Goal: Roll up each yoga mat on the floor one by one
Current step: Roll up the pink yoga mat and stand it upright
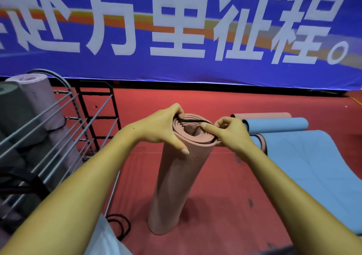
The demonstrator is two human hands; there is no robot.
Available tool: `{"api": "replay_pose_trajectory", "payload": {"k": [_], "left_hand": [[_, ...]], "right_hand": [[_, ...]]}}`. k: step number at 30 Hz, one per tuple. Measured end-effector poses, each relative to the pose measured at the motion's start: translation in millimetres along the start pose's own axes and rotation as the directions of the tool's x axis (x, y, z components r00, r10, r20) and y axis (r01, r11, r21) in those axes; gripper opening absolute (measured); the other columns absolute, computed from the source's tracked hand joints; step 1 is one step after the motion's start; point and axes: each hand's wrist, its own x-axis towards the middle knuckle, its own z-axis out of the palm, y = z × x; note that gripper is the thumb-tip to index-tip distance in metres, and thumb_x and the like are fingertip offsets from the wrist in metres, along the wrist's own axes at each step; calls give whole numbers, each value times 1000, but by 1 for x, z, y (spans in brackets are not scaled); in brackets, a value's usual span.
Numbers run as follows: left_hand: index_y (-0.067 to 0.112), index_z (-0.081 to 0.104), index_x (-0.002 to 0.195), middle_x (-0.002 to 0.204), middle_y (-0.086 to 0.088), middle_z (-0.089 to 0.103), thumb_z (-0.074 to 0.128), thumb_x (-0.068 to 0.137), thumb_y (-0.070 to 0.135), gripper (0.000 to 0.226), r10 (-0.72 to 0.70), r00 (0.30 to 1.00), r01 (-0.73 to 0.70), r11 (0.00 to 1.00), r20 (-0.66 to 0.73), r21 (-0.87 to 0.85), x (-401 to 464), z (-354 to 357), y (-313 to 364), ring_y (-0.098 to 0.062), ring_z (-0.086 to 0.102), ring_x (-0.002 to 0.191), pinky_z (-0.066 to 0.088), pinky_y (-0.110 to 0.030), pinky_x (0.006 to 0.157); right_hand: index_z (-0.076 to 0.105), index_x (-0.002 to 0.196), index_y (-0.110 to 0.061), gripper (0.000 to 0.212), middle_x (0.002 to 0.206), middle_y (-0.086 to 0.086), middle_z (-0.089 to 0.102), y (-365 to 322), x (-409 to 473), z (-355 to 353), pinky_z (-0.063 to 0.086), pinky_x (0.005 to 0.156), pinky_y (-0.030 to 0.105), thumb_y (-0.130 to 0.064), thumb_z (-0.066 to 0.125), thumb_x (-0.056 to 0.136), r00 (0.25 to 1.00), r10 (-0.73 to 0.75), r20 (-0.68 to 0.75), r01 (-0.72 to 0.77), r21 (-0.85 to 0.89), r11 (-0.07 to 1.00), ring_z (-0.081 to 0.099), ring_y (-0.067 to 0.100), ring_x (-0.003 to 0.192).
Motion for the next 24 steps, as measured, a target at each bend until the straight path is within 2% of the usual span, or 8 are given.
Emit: {"api": "replay_pose_trajectory", "payload": {"k": [3, 7, 10, 12, 14, 18, 22, 24], "left_hand": [[28, 47, 104, 100, 0, 64, 101, 45, 59, 86, 13, 1000, -13, 1000, -25, 0, -7, -1, -5, -17, 56, 83, 46, -35, 71], [27, 52, 98, 95, 3, 67, 103, 45, 55, 79, 33, 996, -37, 997, -78, -62, -22, -4, -16, -19, 60, 82, 49, -39, 72], [26, 52, 90, 91, 10, 68, 105, 44, 51, 74, 11, 990, -26, 994, -141, -103, -27, -5, -24, -13, 60, 79, 49, -37, 71], [23, 50, 83, 111, 9, 74, 102, 41, 57, 75, 2, 971, -29, 994, -237, -108, -24, -5, -32, -9, 68, 103, 56, -39, 87], [21, 50, 74, 129, 4, 71, 100, 41, 55, 69, 6, 943, -45, 993, -333, -109, -18, -5, -40, -5, 60, 130, 53, -42, 104], [20, 39, 61, 103, 2, 77, 103, 55, 24, 65, 16, 886, -94, 985, -463, -145, -8, 9, -53, -2, 56, 136, 53, -40, 104], [27, 37, 58, 141, -11, 66, 86, 70, 9, 53, 105, 787, -165, 985, -608, -43, -4, 44, -56, -5, 53, 140, 53, -39, 101], [24, 35, 60, 150, 0, 59, 76, 75, 19, 43, 131, 749, -146, 989, -650, 31, -6, 61, -59, -9, 62, 129, 55, -38, 87]], "right_hand": [[61, 79, -4, 41, 68, 7, 63, 1, -3, 1, 58, 63, 28, -35, 89, 83, 996, 22, 90, -33, 126, 991, 61, 13, 65], [60, 90, 14, 50, 83, 13, 67, -1, -8, 4, 61, 80, 31, -32, 81, 91, 964, -23, 263, -41, 233, 972, 66, 17, 81], [63, 88, 4, 41, 90, 9, 67, -1, -11, 9, 59, 83, 28, -33, 79, 92, 953, -75, 294, -13, 286, 958, 64, 16, 85], [61, 83, -4, 45, 93, 5, 63, -1, -14, 15, 56, 91, 38, -43, 83, 87, 951, -114, 288, 28, 287, 957, 57, 19, 90], [56, 81, -6, 51, 90, 3, 56, 1, -16, 18, 43, 83, 43, -49, 82, 87, 948, -161, 273, 94, 243, 965, 45, 21, 85], [53, 82, -5, 46, 86, -1, 52, 9, -18, 21, 27, 78, 43, -40, 79, 93, 951, -240, 195, 182, 275, 944, 38, 19, 80], [49, 81, 2, 41, 90, 2, 56, 24, -17, 20, 34, 79, 37, -24, 79, 93, 951, -263, 162, 218, 249, 944, 48, 19, 82], [53, 78, -3, 35, 121, -3, 67, 35, -15, 21, 43, 94, 35, -20, 80, 93, 943, -284, 174, 256, 165, 952, 63, 21, 113]]}}
